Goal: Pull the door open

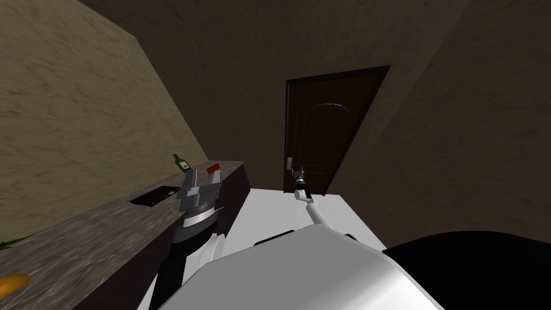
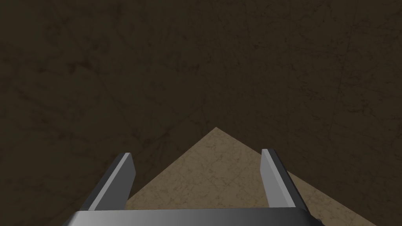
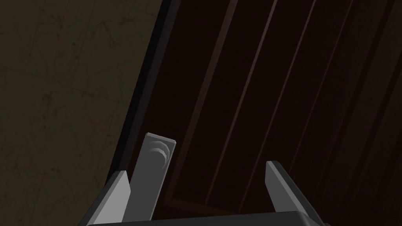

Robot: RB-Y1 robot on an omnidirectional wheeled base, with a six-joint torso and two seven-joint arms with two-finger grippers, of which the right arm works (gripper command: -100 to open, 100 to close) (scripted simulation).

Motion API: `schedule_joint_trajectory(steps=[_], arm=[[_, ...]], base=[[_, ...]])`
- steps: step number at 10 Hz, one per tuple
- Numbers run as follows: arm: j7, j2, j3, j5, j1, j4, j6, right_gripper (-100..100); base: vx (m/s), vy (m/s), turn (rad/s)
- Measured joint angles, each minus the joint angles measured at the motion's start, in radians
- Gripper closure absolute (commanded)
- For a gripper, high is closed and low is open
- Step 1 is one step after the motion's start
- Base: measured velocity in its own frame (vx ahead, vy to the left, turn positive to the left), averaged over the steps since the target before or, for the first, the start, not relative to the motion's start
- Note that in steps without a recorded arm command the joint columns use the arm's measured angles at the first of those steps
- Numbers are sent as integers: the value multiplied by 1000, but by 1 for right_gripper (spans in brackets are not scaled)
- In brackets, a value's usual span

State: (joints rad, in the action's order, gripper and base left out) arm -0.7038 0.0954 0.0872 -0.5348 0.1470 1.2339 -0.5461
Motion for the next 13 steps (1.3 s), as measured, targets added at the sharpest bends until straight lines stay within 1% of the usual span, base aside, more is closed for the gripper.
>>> schedule_joint_trajectory(steps=[1, 3, 5, 6, 8, 9, 11, 12, 13], arm=[[-11, 3, 1, -8, 10, -22, -2, -100], [-36, 4, 6, -35, 47, -90, -7, -100], [-61, 1, 14, -68, 74, -139, 0, -100], [-77, 4, 17, -85, 92, -170, 2, -100], [-101, -2, 24, -115, 123, -227, 3, -100], [-117, 2, 25, -129, 137, -257, 1, -100], [-148, 5, 28, -156, 174, -326, -5, -100], [-158, 1, 35, -176, 184, -343, 2, -100], [-172, 2, 37, -190, 194, -365, 6, -100]], base=[[51, -40, 45], [78, -44, 68], [92, -57, 70], [83, -77, 58], [85, -59, 59], [75, -53, 57], [78, -53, 58], [87, -64, 63], [78, -58, 40]])
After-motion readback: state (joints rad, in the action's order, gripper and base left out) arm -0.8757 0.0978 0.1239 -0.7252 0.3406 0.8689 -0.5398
